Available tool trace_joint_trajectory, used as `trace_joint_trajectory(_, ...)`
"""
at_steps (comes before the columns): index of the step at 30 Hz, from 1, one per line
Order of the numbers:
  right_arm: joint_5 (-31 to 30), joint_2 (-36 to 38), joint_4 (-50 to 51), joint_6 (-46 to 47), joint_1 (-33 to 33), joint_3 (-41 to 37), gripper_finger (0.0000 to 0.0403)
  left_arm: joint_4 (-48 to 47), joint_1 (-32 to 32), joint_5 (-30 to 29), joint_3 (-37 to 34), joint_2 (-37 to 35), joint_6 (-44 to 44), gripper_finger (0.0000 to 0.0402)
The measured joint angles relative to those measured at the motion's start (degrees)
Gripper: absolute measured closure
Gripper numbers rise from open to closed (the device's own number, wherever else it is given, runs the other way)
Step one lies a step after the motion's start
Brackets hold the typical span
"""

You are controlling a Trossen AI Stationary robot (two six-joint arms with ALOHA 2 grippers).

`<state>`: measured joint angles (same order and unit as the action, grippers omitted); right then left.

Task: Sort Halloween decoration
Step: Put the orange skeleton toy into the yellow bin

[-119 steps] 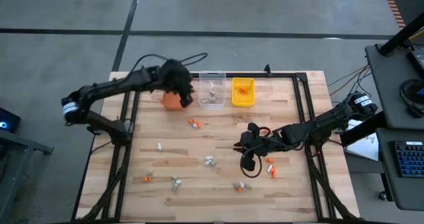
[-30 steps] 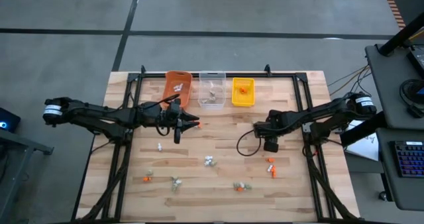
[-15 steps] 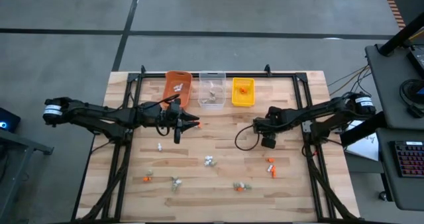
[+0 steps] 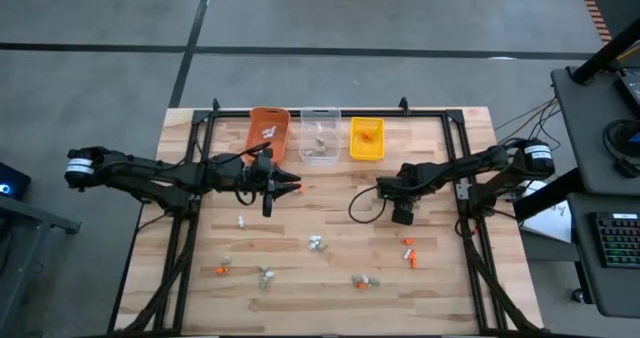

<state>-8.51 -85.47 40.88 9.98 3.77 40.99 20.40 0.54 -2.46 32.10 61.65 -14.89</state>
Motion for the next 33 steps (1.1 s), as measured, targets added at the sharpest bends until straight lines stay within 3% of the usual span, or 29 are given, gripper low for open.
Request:
trace_joint_trajectory(15, 0.5, 3.1, -0.8, 1.1, 0.0, -0.2, 0.0385, 0.0, 0.0, 0.0, 0.0, 0.0, 0.0, 0.0320)
trace_joint_trajectory(27, -0.8, 11.9, -1.6, 3.6, 0.1, 2.4, 0.0389, 0.1, 0.0, 0.0, 0.0, 0.0, 0.0, 0.0320)
trace_joint_trajectory(33, -0.8, 13.7, -7.2, 2.2, 0.6, 5.2, 0.0391, 0.2, 0.0, 0.0, 0.0, 0.0, 0.0, 0.0320)
